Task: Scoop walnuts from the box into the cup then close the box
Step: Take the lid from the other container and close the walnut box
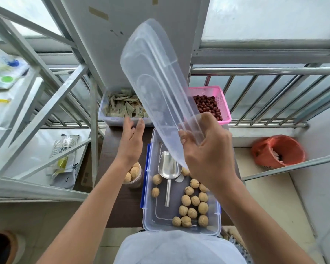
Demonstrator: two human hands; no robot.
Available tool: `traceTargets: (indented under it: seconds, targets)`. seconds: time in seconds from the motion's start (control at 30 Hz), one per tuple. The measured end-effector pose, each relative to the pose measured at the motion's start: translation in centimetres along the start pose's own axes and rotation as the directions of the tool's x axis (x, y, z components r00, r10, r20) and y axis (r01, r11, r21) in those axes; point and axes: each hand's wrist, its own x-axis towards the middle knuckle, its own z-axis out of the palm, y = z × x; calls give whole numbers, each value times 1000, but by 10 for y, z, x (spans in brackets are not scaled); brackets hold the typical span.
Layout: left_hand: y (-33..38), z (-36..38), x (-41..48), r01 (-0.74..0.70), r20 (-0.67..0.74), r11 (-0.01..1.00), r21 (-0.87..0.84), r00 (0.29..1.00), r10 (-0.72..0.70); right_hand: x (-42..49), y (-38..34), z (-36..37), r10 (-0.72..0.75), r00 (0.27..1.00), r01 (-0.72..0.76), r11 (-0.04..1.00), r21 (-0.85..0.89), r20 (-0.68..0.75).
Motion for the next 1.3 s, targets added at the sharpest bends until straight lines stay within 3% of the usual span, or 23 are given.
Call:
traceTargets:
  seconds: [0.1, 0.27, 0.43, 0.53, 0.77, 1.0, 1.3]
  targets:
    - [-15, 7, 0, 62, 87, 998, -34, 995, -59, 1, 4, -12, 159, 987, -161, 974, 159, 27]
    - [-42, 16, -20, 17, 0, 999, -43, 1000, -17, 8, 49, -20, 366, 929, -361, 864, 352, 53]
    - [-61, 18, -44, -2, -54, 987, 159, 998, 11, -11, 125, -2, 561, 828, -547, 814, 197, -18]
    - [-76, 20, -52, 71, -38, 966, 249, 997, -64, -33, 155, 13, 647, 762, -639, 758, 133, -23]
    - [-96, 21, -69, 85, -33, 943, 322, 996, -78, -69, 200, 35, 714, 700, -712, 699, 66, -8]
    - [-113, 31, -77, 105, 60, 926, 361, 989, -136, -79, 210, 34, 768, 640, -767, 637, 80, 21]
    - [-118, 39, -66, 132, 39, 919, 372, 987, -157, -67, 212, 38, 741, 669, -743, 666, 71, 52]
